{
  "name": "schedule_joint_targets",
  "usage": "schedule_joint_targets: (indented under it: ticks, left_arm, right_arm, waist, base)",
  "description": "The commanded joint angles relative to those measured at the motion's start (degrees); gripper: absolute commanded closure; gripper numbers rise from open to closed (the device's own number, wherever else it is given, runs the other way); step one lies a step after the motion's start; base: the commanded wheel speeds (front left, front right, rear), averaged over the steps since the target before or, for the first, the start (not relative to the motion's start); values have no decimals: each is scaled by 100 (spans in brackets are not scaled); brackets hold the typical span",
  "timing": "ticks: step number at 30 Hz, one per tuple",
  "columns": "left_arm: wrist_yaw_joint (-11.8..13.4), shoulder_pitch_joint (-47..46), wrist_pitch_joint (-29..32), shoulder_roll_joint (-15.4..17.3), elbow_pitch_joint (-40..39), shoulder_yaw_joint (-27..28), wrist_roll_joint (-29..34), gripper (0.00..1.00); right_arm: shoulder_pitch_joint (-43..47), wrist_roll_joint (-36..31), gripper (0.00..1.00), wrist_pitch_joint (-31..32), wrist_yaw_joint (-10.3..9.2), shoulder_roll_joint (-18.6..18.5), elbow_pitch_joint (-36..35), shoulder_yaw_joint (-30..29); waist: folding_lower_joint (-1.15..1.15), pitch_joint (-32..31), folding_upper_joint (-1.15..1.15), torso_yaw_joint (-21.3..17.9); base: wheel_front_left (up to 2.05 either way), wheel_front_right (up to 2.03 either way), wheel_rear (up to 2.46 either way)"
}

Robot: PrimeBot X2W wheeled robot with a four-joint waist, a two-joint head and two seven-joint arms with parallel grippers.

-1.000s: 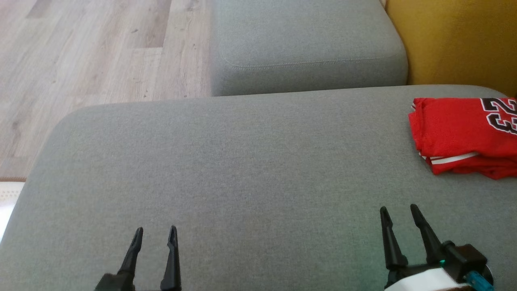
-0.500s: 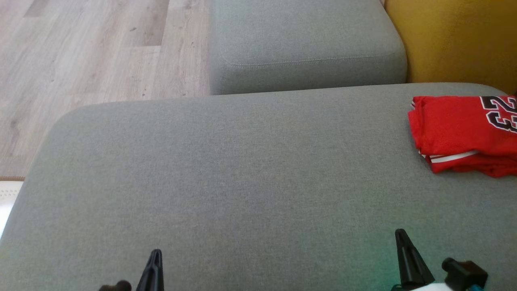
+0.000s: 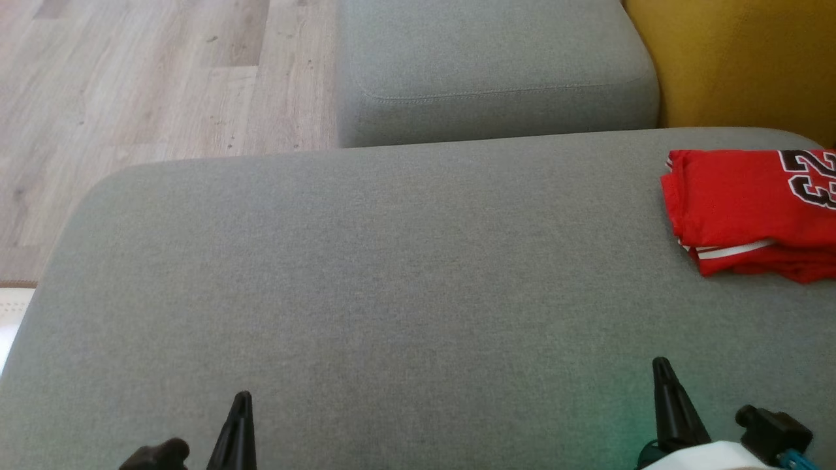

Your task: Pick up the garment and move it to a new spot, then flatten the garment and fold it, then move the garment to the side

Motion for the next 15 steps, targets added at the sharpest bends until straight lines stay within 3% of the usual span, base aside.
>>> schedule_joint_targets:
  ticks: [1, 15]
  left_arm:
    - [-35, -289, 14, 69, -149, 86, -159, 100]
    - [-195, -561, 204, 102, -4, 246, -1154, 100]
  right_arm:
    - [-306, 162, 100, 31, 9, -86, -183, -29]
    - [-479, 1116, 100, 232, 14, -118, -185, -121]
  waist:
    - [0, 6, 0, -1]
    - [0, 86, 0, -9]
  base:
    - [0, 0, 0]
    - [0, 0, 0]
